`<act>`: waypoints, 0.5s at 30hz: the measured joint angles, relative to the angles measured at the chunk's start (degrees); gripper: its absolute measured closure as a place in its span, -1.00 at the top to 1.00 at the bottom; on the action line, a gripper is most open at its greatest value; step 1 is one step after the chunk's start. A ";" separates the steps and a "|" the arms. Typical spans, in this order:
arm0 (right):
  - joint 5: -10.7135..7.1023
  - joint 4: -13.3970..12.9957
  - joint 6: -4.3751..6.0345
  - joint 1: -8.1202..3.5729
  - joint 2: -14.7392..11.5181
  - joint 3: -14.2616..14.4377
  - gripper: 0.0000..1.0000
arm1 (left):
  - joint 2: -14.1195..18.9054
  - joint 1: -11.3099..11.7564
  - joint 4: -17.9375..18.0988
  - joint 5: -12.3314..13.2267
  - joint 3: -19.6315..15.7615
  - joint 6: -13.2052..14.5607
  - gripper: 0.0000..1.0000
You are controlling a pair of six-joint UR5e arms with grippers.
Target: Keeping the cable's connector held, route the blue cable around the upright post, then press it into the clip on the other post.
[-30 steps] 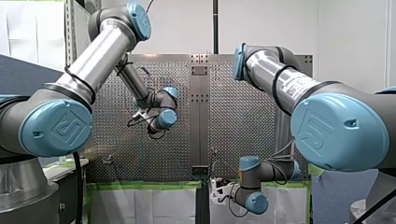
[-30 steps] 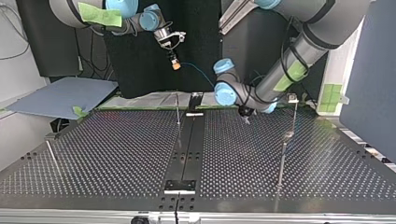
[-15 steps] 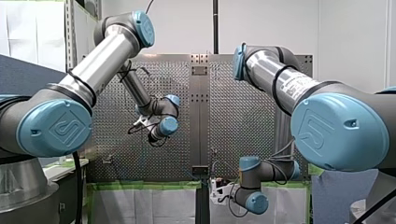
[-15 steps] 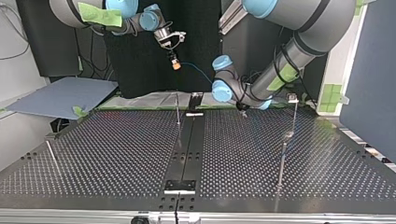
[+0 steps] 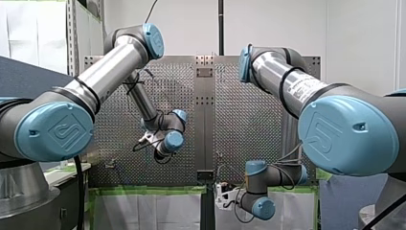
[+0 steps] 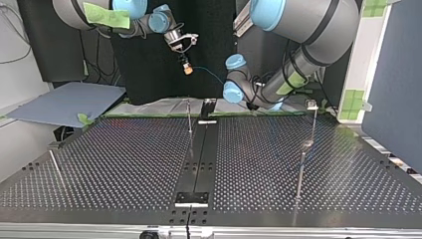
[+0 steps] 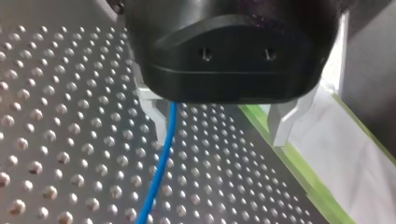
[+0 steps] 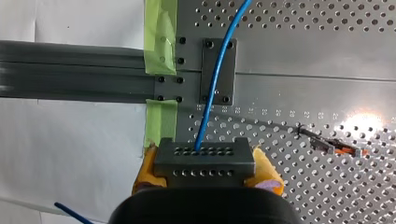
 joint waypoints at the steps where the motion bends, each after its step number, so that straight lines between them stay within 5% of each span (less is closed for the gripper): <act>1: -0.04 -0.03 -0.02 0.02 0.00 -0.01 -1.00 | -0.02 -0.08 -0.01 0.66 -0.01 -0.43 0.98; 15: -1.06 -0.81 -0.09 -0.20 0.00 -0.01 -1.00 | -0.07 -1.52 -0.45 7.84 0.01 -6.12 0.98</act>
